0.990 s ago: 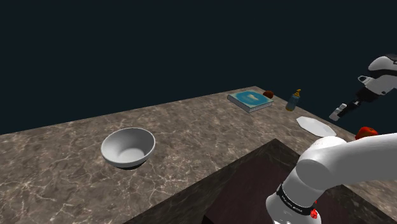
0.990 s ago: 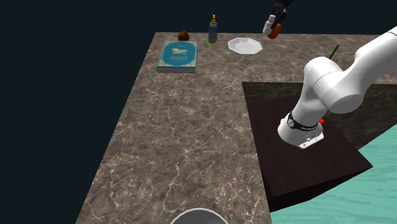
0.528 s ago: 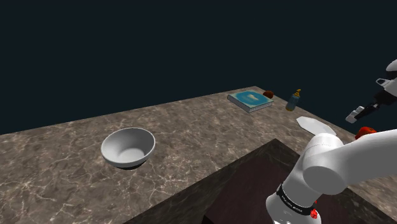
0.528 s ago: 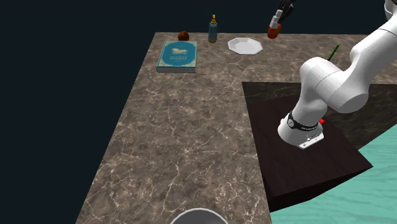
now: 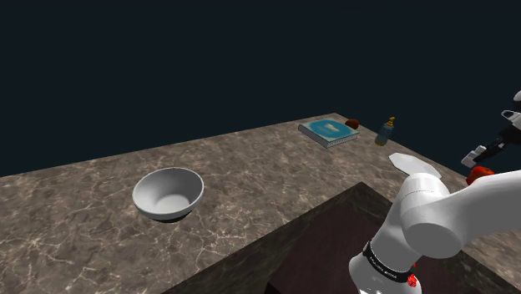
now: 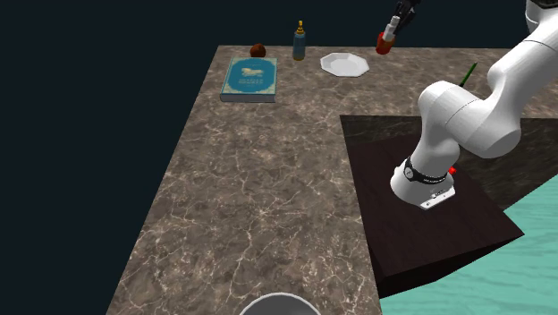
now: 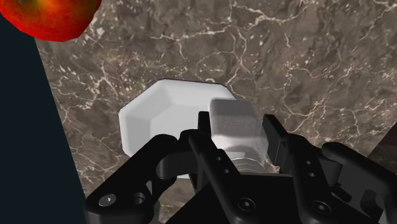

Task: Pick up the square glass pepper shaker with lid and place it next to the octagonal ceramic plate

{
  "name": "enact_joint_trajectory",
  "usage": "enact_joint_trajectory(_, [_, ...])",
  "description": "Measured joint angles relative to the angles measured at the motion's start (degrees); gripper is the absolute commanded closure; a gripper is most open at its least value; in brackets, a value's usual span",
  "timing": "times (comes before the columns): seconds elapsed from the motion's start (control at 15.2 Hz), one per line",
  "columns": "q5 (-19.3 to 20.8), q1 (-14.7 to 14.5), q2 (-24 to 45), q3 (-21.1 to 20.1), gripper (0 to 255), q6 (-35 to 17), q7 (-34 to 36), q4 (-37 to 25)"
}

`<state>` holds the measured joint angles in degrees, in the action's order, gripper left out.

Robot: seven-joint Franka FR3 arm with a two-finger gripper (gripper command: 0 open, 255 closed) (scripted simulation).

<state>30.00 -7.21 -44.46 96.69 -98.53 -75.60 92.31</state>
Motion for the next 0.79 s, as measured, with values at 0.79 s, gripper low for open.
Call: enact_joint_trajectory(0.79, [3.14, 0.07, -2.74, 3.36, 255, -6.84, 0.51, 5.76])
